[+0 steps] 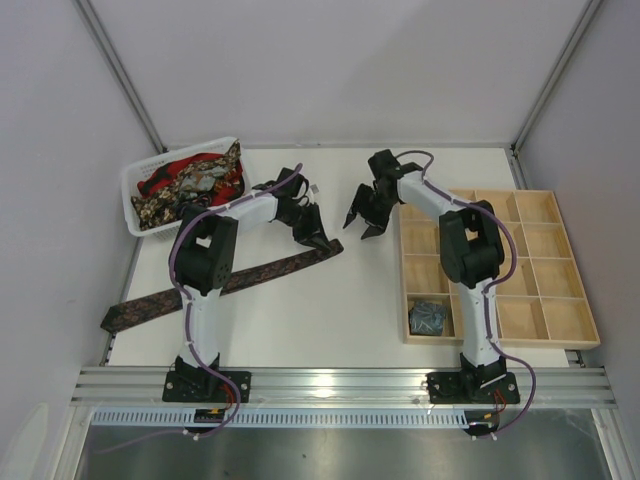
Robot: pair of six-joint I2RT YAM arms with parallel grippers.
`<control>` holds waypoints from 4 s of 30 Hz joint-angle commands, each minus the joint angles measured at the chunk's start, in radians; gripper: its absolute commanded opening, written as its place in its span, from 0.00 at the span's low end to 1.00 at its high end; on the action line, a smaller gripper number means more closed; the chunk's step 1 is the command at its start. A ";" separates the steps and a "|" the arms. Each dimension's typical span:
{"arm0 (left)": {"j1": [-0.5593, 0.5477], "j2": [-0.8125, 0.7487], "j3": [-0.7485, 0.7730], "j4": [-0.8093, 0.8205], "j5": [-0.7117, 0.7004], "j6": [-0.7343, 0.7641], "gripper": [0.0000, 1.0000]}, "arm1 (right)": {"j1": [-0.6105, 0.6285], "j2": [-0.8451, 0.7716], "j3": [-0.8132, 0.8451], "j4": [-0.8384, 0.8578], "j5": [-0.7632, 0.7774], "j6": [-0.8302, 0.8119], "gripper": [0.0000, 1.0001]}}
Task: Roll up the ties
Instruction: Roll the tie
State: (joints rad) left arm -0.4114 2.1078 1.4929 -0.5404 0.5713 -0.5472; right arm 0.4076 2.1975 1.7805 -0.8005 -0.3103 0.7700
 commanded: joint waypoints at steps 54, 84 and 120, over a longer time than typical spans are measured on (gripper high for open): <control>0.025 -0.092 -0.094 0.010 0.030 0.027 0.17 | 0.020 0.074 -0.170 0.446 -0.398 -0.169 0.00; 0.031 -0.040 -0.085 0.074 -0.093 -0.060 0.34 | -0.001 0.065 -0.182 0.437 -0.449 -0.196 0.00; 0.034 0.001 0.015 -0.006 -0.117 -0.036 0.04 | -0.006 0.110 -0.124 0.406 -0.466 -0.209 0.00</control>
State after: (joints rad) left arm -0.3870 2.1002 1.5036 -0.5491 0.4728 -0.6006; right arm 0.4053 2.2879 1.6238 -0.3866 -0.7685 0.5819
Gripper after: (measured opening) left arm 0.039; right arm 0.010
